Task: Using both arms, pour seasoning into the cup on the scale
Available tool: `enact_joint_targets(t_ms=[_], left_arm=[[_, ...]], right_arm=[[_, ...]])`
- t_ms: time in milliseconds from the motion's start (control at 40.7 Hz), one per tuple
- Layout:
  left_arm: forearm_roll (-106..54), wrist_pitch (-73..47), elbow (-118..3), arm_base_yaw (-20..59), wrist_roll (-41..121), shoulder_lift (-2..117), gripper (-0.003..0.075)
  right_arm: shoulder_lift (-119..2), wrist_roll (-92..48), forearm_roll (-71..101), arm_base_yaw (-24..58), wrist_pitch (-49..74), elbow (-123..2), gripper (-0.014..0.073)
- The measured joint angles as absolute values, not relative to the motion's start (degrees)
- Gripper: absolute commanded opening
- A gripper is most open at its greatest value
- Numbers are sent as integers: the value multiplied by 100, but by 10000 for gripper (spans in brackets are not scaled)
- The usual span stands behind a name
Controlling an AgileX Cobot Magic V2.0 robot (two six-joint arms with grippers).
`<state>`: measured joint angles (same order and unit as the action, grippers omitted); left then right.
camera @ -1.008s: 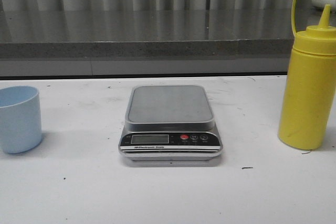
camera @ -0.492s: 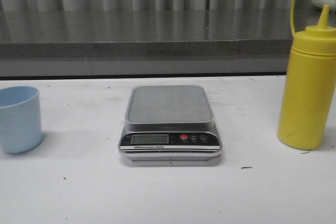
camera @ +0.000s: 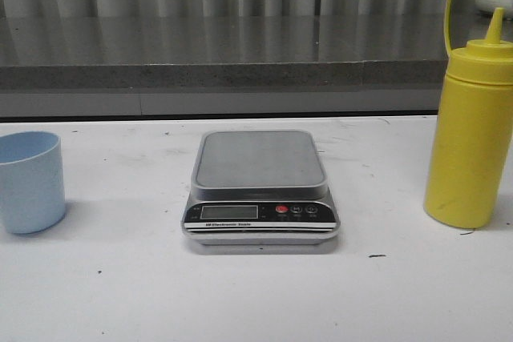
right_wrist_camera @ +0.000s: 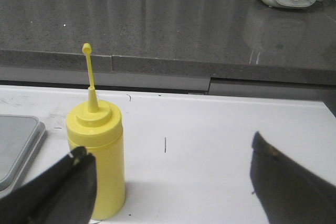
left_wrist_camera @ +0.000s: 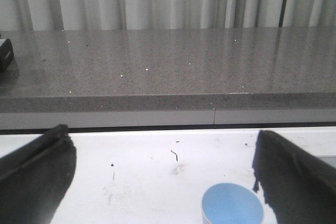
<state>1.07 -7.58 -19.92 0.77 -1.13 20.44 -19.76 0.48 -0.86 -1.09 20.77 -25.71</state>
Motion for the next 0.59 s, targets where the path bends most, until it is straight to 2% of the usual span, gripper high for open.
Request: enact_joint_targets(t_ms=[172,344,467,590], left_arm=[[107,-474,-1877,77,-113,2166,656],[107,-634,-2231,187,-113,2957,637],[107,-688,-2763,659,-113,3805,637],[116,-1056,-3409,1450,-113,4744,637]], right_arm=[[-1976,48,-86,-109,2077,-2571,652],[-1976,48,-86,-109,2077,-2571,652],[-1976,48,-86,-109,2077,-2571,652],[-1976,48,-86,-109,2077,-2571,652]])
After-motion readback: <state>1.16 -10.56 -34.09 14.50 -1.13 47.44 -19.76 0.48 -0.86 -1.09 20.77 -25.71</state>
